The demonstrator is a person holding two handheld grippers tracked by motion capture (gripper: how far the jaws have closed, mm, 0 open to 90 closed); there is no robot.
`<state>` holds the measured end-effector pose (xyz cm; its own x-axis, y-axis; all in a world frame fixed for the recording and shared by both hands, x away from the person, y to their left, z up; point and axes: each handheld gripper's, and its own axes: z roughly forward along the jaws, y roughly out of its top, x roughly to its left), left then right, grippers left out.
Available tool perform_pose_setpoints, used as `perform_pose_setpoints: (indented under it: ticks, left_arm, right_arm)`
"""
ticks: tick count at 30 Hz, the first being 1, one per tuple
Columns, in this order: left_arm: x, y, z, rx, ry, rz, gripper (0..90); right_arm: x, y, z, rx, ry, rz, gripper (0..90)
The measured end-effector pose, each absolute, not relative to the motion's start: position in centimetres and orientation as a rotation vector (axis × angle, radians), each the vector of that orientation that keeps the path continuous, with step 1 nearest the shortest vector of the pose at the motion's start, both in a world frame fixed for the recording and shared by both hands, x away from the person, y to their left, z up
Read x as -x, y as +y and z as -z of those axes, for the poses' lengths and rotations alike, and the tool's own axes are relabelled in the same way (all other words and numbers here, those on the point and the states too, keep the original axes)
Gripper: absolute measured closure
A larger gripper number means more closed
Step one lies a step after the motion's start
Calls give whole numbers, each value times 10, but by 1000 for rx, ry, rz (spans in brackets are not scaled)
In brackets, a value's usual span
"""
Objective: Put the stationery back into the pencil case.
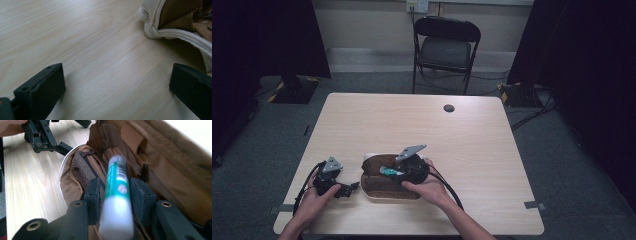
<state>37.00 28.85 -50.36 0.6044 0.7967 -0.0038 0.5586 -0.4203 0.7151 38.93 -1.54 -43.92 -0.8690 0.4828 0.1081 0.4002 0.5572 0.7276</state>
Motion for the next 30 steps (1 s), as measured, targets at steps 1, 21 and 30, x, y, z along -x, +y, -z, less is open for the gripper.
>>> perform_pose_setpoints:
  ticks: [1, 21, 30]
  left_arm:
    - [-371, 288, 503, -2143, 1063, -444, 0]
    - [-370, 288, 504, -2139, 1071, -441, 0]
    - [-369, 288, 503, -2139, 1071, -451, 3]
  right_arm:
    - [-390, -17, 439, -765, 2676, -1205, 590]
    - [-379, -49, 437, -808, 2615, -1256, 605]
    - [-368, -71, 438, -853, 2601, -1254, 597]
